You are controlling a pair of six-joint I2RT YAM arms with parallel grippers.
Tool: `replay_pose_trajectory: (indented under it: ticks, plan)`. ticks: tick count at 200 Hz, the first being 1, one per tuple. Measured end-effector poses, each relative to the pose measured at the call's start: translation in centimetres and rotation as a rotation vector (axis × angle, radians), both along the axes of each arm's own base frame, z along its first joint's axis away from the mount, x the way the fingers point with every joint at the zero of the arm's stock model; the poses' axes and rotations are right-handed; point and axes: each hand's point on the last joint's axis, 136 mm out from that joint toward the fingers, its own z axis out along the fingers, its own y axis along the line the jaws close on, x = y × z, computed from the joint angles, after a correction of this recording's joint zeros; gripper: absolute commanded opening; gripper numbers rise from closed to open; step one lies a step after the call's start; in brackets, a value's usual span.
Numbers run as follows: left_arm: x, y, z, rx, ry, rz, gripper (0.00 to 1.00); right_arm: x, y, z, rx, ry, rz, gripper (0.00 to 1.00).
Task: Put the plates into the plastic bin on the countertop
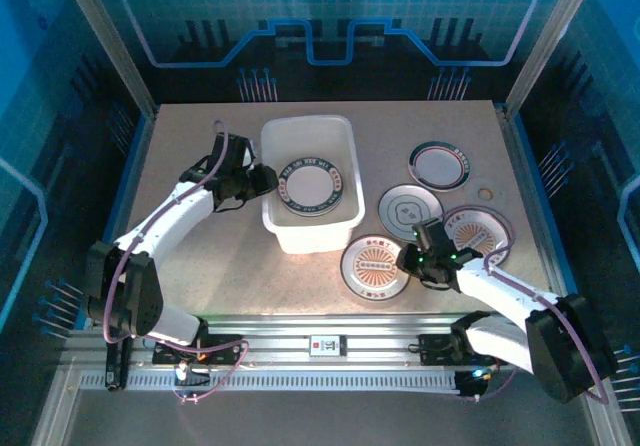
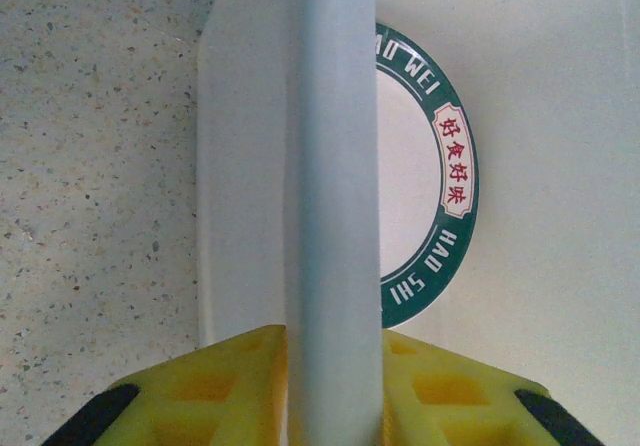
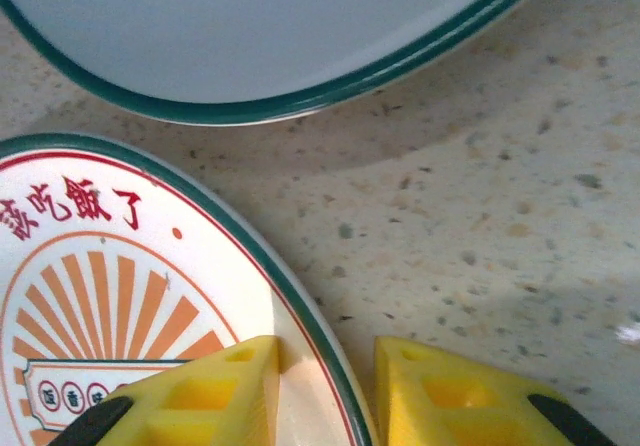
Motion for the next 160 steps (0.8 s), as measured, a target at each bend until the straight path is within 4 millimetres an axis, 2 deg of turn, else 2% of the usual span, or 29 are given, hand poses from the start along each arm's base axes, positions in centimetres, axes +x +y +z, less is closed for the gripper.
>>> replay_pose_trajectory:
  ticks: [77,160]
  plan:
    - [0.1,0.2,0.0,0.0,0.0,0.006,0.27,-0.3,0.4,0.7,0.043,-0.035,0.004,0.19]
    - [0.0,0.2,-0.2,0.001,0.004,0.005,0.27,0.0,0.5,4.3,0.113,-0.159,-0.026,0.07]
